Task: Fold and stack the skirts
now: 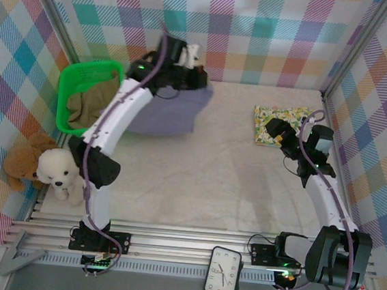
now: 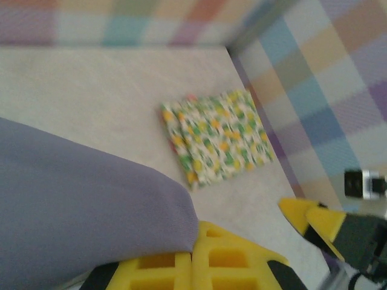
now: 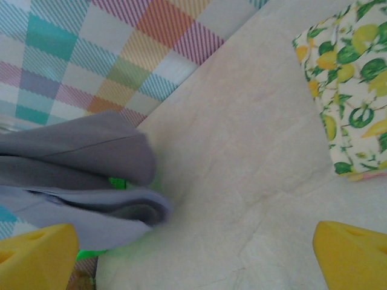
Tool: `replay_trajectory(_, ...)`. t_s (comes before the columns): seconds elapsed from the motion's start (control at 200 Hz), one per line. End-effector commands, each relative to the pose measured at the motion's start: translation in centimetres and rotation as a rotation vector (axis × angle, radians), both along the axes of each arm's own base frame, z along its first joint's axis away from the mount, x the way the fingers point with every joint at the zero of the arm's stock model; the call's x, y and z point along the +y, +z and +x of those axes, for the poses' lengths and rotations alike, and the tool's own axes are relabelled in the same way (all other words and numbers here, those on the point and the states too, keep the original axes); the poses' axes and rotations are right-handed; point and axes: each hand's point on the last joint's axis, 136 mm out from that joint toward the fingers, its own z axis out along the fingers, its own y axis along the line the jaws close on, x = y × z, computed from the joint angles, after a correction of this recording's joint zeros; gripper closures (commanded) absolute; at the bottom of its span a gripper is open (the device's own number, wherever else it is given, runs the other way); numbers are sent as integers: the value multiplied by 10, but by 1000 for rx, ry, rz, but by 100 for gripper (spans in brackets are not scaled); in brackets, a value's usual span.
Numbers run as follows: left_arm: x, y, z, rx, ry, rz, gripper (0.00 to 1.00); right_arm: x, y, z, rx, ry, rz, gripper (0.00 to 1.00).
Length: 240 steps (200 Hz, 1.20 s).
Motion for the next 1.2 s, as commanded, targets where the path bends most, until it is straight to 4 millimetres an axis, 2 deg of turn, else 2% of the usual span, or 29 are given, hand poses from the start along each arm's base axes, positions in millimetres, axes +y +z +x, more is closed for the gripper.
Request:
replay_trajectory(0.0,-50,-60,-4,131,-81,11,100,15,0,0,-26,89,2,1)
replay_trajectory(0.075,-78,-81,-3,202,-110,-15,100,20,-9,0,9,111,3,1)
replay_trajectory(0.1,-82,-83,-1,215,-105,-23,96,21,-11,0,18,120,4,1)
replay_trajectory(0.125,-87,-91,3,235,-99,-27,87,24,-15,-1,29,130,3,1)
replay_trajectory(0.17,-91,-99,8,265,-89,-37,64,27,-20,-1,46,140,2,1)
replay_trajectory(0.255,-88,-105,14,296,-60,-40,35,33,-32,-3,90,161,-5,1)
replay_trajectory(0.315,-72,-108,18,302,-22,-5,20,38,-41,-5,134,169,-10,1)
replay_trajectory(0.42,-31,-116,25,305,74,84,10,53,-58,-7,212,175,-21,1)
replay_trajectory(0.49,3,-117,31,311,155,102,3,66,-76,-9,300,146,-33,1)
replay_trajectory(0.53,25,-126,31,336,211,112,0,77,-83,-12,332,154,-37,1)
replay_trajectory(0.635,85,-137,35,365,379,122,0,103,-98,-16,385,168,-70,1)
replay_trajectory(0.76,166,-178,29,470,623,194,0,139,-112,-22,424,241,-151,0)
replay_trajectory(0.82,192,-197,27,520,683,182,4,150,-116,-26,409,268,-240,1)
replay_trajectory(0.88,214,-215,25,573,727,189,12,163,-118,-32,356,338,-355,2)
replay_trajectory(0.955,232,-232,25,623,750,207,20,174,-125,-44,293,454,-541,3)
replay_trajectory(1.065,235,-248,32,658,736,202,29,186,-142,-63,246,627,-767,8)
replay_trajectory(1.195,240,-266,40,674,766,236,35,198,-153,-80,199,746,-868,14)
